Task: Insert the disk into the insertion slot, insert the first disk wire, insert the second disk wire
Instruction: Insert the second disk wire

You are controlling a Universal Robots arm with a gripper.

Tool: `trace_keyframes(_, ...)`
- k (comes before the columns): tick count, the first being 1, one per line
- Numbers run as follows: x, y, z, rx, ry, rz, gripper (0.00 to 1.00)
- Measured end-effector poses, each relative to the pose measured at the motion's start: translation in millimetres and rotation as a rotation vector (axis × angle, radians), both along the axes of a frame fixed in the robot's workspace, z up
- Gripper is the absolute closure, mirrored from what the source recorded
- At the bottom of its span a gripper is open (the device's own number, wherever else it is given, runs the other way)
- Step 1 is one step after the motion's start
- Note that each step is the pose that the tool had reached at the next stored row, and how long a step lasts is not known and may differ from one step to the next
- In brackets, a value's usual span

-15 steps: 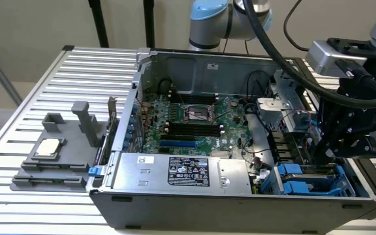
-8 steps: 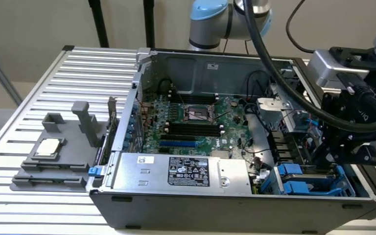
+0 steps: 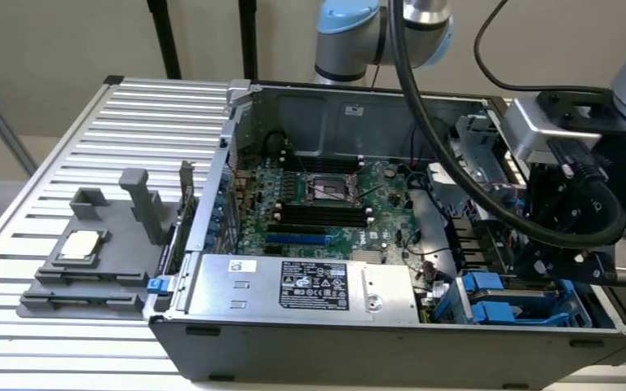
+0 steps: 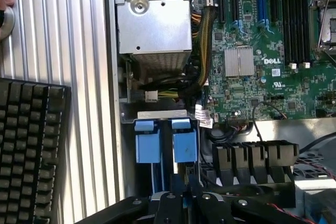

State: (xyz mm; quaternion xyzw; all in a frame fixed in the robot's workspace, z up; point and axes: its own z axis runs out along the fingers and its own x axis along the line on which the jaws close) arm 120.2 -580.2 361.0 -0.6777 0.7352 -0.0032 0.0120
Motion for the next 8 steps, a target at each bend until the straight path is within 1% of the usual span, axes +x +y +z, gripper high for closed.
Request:
trace_keyframes(2,-0.3,-0.1,-0.9,0.0124,-0.0120,0.000,0.84)
trace_keyframes(3,-0.4,-0.1,-1.6,0.0178,-0.0193,0.000,0.84)
trace_keyframes(4,-0.5,-0.3,-2.3,0.0217,-0.0246,0.000,0.84)
trace_keyframes(5,-0.7,-0.6,-3.4,0.0250,-0.0280,0.000,0.84)
trace_keyframes(8,-1.6,-1.4,-7.4,0.0334,-0.0327,0.000,0.84)
